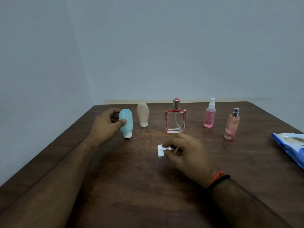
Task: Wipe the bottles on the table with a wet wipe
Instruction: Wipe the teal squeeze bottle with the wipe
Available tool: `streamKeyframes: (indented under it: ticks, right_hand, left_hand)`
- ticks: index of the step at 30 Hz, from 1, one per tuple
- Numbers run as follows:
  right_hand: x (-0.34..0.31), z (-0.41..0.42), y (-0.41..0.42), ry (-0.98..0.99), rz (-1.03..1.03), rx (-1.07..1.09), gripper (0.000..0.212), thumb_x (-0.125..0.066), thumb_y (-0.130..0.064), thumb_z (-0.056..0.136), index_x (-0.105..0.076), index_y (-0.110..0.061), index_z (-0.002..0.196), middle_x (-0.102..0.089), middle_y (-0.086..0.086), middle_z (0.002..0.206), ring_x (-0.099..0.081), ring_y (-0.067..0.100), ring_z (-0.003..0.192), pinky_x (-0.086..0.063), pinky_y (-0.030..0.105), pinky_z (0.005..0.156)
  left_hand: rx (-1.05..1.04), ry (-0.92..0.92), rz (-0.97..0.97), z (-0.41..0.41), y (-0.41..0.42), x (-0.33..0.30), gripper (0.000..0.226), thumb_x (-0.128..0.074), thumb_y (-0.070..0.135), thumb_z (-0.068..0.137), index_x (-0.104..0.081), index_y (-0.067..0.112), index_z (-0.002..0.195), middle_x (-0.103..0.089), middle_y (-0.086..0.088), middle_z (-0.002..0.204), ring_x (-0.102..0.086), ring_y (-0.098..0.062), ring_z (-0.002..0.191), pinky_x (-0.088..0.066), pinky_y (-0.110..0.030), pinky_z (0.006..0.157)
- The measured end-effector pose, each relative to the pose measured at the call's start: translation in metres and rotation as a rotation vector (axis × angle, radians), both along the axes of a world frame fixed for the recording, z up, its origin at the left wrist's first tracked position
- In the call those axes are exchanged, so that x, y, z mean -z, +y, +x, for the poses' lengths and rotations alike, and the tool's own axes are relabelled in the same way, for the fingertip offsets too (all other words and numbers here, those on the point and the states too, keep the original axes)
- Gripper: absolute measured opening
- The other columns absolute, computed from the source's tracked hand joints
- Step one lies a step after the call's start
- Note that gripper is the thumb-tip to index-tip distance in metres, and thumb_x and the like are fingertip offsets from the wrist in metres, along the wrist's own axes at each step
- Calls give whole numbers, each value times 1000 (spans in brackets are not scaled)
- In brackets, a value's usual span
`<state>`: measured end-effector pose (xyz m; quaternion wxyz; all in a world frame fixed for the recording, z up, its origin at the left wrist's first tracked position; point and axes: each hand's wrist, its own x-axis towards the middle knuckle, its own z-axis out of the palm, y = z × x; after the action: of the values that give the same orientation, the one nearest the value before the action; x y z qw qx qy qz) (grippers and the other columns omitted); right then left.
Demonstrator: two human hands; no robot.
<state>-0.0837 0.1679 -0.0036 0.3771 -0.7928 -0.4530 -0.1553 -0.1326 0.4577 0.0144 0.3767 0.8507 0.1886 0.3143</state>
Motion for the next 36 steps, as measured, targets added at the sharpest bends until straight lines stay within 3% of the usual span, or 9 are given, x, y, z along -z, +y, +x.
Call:
streamKeyframes:
  ticks: [4, 7, 9, 13, 17, 20, 23, 27, 36]
  right_hand:
    - [-3, -1, 0, -11, 156, 11, 18, -74, -16, 83, -74, -20, 101, -66, -9, 91, -60, 4, 80, -54, 23, 71]
    - [-6, -2, 0, -39, 309, 30, 19, -74, -12, 84, -73, -17, 103, -67, -7, 93, -62, 6, 78, -53, 23, 67]
    - [-6, -1, 0, -40, 388, 54, 19, -74, -7, 83, -72, -13, 102, -68, -4, 91, -62, 7, 77, -53, 24, 66]
    - [-6, 3, -3, -35, 453, 118, 16, -73, -6, 84, -74, -12, 99, -68, -4, 91, -61, 5, 80, -52, 19, 68]
    - [-7, 4, -2, 1, 485, 100, 17, -74, -6, 84, -75, -12, 100, -69, -2, 92, -64, 6, 81, -53, 18, 69]
    - [-7, 1, 0, -40, 453, 93, 18, -74, -7, 84, -75, -12, 102, -69, -1, 93, -63, 6, 81, -54, 21, 69]
    - [-8, 0, 0, -74, 513, 80, 19, -73, -5, 84, -75, -10, 102, -68, 2, 92, -63, 6, 81, -53, 19, 70]
    - [-11, 1, 0, -98, 558, 105, 21, -73, -5, 84, -75, -8, 105, -64, 4, 95, -61, 7, 85, -53, 16, 73]
    - [-7, -5, -1, -198, 354, -114, 21, -72, -4, 85, -75, -5, 106, -64, 8, 101, -62, 18, 95, -54, 26, 83]
  left_hand:
    - [248, -53, -169, -7, -34, -9, 28, -74, 7, 85, -67, 23, 107, -69, -4, 101, -69, -24, 93, -62, -37, 73]
    - [472, -51, -340, -7, -75, -6, 27, -70, -3, 85, -65, 11, 108, -68, -11, 97, -71, -24, 86, -61, -36, 66]
    - [570, -35, -436, -5, -98, -1, 28, -71, -1, 84, -63, 2, 111, -69, -15, 97, -72, -27, 85, -61, -39, 68]
    - [724, -52, -589, -7, -117, 6, 38, -76, 12, 79, -63, 5, 115, -72, -13, 105, -71, -31, 95, -59, -38, 72]
    - [771, -87, -727, -9, -117, 13, 42, -73, 7, 81, -60, 5, 121, -68, -24, 116, -67, -33, 102, -59, -41, 82]
    - [791, -103, -790, -9, -119, 13, 42, -75, 13, 76, -62, 12, 117, -70, -19, 113, -67, -31, 104, -56, -43, 89]
    - [865, -115, -847, -10, -119, 9, 37, -88, 20, 68, -70, 20, 101, -72, -15, 108, -69, -30, 99, -59, -42, 83]
    - [940, -111, -855, -11, -121, 7, 41, -93, 22, 61, -72, 22, 96, -74, -13, 105, -72, -31, 97, -59, -43, 81]
    - [891, -211, -901, -8, -112, 10, 49, -95, 23, 57, -72, 18, 99, -74, -11, 100, -72, -24, 90, -60, -35, 73]
